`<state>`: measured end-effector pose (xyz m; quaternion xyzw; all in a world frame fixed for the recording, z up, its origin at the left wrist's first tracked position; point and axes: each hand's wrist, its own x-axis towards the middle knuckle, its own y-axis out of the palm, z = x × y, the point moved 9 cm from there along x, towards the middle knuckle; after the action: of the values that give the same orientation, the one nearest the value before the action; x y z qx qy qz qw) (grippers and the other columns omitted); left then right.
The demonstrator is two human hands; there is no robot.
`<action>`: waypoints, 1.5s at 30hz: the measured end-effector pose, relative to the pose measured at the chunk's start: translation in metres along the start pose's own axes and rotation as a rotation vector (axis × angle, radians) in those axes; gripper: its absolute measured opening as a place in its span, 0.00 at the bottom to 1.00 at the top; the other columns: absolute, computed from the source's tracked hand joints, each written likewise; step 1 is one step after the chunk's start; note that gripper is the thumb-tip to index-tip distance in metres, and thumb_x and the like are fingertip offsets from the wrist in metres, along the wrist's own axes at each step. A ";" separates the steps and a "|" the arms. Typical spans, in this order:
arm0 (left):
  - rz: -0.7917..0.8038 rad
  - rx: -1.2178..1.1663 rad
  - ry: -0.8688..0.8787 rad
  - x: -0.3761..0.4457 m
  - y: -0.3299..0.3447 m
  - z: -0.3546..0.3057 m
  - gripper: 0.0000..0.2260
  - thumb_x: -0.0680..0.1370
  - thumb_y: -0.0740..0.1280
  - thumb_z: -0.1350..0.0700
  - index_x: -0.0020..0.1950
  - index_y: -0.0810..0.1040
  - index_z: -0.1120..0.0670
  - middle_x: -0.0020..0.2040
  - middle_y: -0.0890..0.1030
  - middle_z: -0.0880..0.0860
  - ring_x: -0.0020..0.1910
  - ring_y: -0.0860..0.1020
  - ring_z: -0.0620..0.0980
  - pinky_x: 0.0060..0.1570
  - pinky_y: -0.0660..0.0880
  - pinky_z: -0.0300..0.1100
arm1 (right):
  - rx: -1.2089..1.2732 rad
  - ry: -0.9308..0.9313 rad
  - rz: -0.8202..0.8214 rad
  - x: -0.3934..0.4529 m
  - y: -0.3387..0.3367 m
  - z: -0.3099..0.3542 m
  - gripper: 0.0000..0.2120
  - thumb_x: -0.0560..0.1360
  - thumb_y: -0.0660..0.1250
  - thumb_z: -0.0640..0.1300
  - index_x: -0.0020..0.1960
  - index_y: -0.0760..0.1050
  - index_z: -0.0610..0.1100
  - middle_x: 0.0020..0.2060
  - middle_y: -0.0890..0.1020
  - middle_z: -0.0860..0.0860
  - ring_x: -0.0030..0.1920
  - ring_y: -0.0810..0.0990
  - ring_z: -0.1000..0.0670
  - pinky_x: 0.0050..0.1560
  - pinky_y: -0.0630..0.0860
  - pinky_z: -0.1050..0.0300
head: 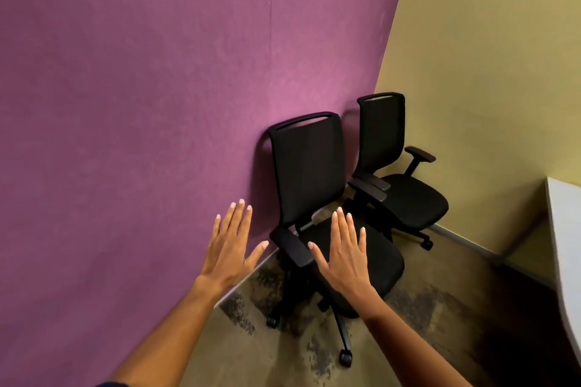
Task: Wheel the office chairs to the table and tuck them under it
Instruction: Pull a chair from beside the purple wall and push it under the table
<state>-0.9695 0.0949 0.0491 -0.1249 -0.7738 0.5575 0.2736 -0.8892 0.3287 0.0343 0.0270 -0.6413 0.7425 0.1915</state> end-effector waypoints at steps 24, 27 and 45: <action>0.055 -0.021 0.092 0.434 0.052 0.096 0.45 0.76 0.37 0.28 0.78 0.64 0.58 0.79 0.63 0.62 0.79 0.60 0.60 0.77 0.58 0.61 | 0.086 0.028 0.044 0.412 0.117 0.001 0.44 0.79 0.46 0.71 0.81 0.38 0.43 0.81 0.40 0.47 0.80 0.35 0.46 0.79 0.39 0.39; 0.073 -0.038 0.107 0.466 0.064 0.091 0.44 0.77 0.39 0.28 0.77 0.67 0.58 0.78 0.65 0.63 0.78 0.62 0.61 0.77 0.59 0.61 | 0.107 0.009 0.040 0.440 0.130 0.005 0.44 0.79 0.46 0.71 0.82 0.39 0.43 0.81 0.41 0.47 0.80 0.35 0.45 0.79 0.38 0.39; 0.308 -0.112 0.284 0.690 0.153 0.075 0.28 0.83 0.58 0.44 0.80 0.60 0.56 0.80 0.61 0.61 0.78 0.61 0.59 0.77 0.58 0.52 | 0.166 0.037 0.095 0.553 0.191 0.050 0.48 0.75 0.50 0.75 0.81 0.50 0.42 0.81 0.53 0.46 0.81 0.41 0.44 0.75 0.31 0.33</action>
<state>-1.5938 0.4320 0.0857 -0.3339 -0.7290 0.5257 0.2843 -1.4716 0.3991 0.0211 -0.0014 -0.5744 0.8017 0.1651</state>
